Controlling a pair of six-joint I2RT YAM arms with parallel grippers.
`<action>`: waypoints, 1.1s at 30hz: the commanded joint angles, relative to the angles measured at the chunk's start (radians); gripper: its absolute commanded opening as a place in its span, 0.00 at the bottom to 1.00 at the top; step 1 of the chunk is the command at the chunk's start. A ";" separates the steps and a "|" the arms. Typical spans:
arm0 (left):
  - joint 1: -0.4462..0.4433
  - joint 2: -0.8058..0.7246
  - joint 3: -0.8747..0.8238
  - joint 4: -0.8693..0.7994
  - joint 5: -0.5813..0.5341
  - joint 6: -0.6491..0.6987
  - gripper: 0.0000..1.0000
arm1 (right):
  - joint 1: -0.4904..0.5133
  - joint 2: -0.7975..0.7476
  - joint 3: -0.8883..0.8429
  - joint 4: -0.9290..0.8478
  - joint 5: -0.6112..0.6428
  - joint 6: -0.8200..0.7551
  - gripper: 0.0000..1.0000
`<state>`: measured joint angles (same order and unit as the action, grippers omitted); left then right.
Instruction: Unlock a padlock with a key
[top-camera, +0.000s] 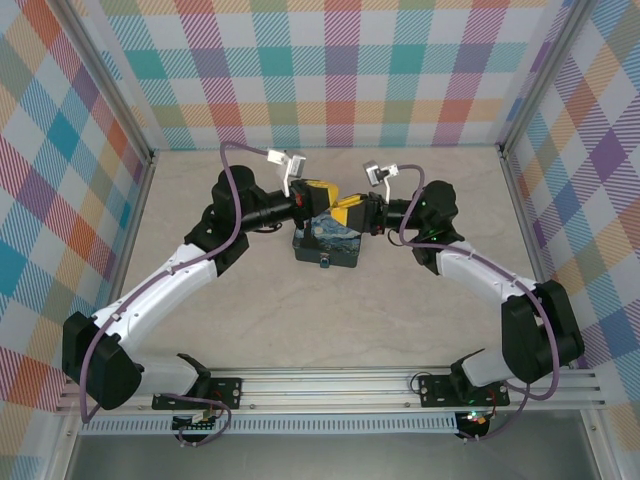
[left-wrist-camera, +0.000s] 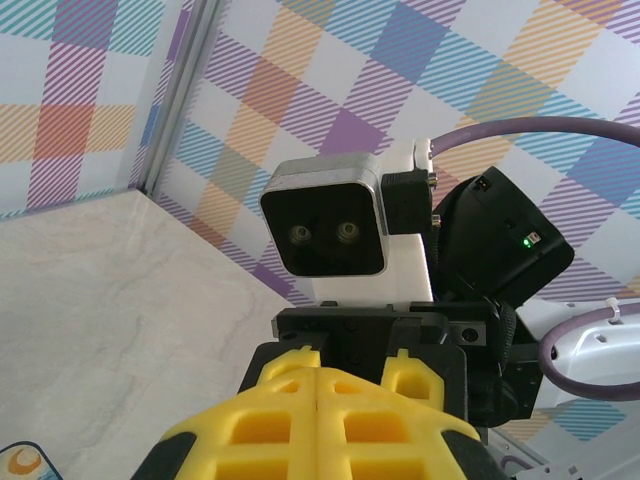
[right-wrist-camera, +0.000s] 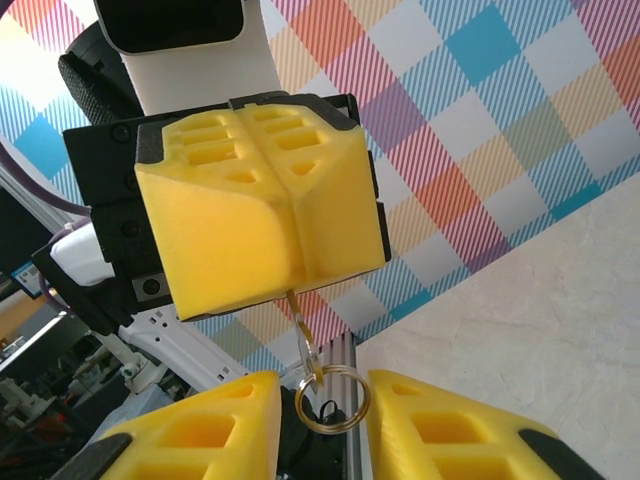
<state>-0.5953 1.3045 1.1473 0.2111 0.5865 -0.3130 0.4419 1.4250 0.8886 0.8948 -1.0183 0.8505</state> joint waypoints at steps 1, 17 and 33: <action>-0.014 -0.023 0.035 0.004 0.024 0.032 0.00 | 0.000 -0.032 0.032 -0.007 0.005 -0.040 0.27; -0.014 -0.034 0.028 -0.022 0.025 0.052 0.00 | 0.000 -0.050 0.032 -0.029 0.034 -0.056 0.20; -0.014 -0.050 0.038 -0.071 -0.042 0.066 0.24 | 0.000 -0.091 0.023 -0.183 0.063 -0.166 0.03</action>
<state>-0.5957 1.2888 1.1481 0.1658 0.5739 -0.2646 0.4419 1.3739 0.8906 0.7750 -0.9695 0.7593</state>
